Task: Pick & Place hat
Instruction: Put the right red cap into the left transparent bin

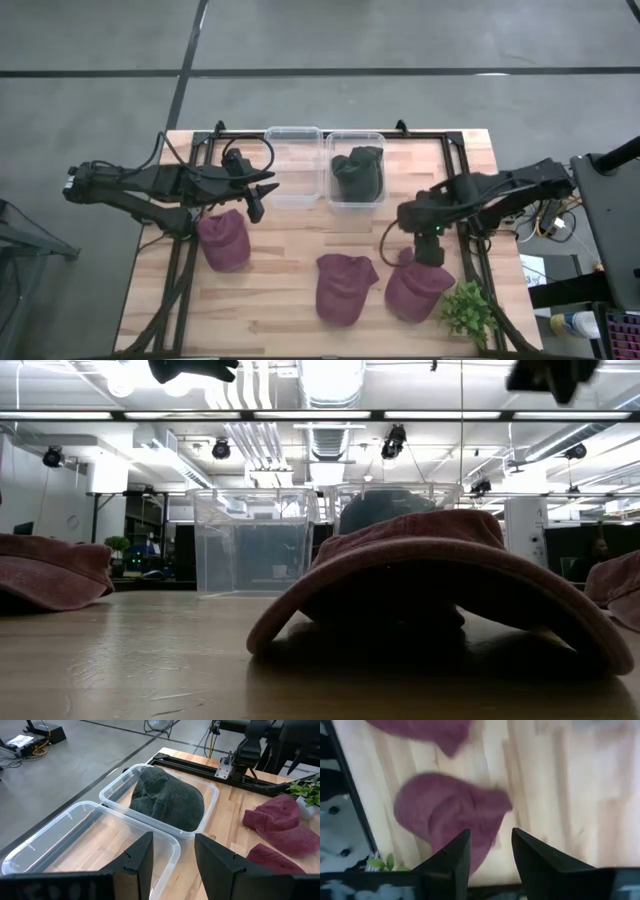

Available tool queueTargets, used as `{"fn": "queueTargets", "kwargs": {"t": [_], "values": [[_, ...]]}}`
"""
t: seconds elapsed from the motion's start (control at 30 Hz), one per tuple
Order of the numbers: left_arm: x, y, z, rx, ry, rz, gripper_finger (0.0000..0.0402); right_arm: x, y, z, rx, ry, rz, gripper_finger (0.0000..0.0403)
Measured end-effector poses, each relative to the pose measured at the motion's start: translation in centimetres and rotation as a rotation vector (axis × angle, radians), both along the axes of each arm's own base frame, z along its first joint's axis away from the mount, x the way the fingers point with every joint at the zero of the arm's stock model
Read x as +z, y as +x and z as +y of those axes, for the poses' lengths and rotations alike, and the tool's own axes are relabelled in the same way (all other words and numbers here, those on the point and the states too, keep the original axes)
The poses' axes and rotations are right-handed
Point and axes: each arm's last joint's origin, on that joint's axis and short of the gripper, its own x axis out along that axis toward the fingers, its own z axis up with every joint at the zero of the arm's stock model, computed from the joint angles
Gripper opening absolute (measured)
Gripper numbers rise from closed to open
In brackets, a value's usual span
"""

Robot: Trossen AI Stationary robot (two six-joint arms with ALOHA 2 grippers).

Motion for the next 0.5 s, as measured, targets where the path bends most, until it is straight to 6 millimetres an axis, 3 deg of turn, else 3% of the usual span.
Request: {"fn": "queueTargets", "kwargs": {"t": [0.17,0.5], "values": [[0.0,0.0,0.0,-0.001,0.002,0.002,0.0138,-3.6,-0.4,0.3,-0.028,0.102,0.136,0.0161],[0.0,0.0,0.0,-0.003,0.006,0.004,0.0138,-9.1,-0.6,0.7,-0.040,0.255,0.197,0.0208]]}}
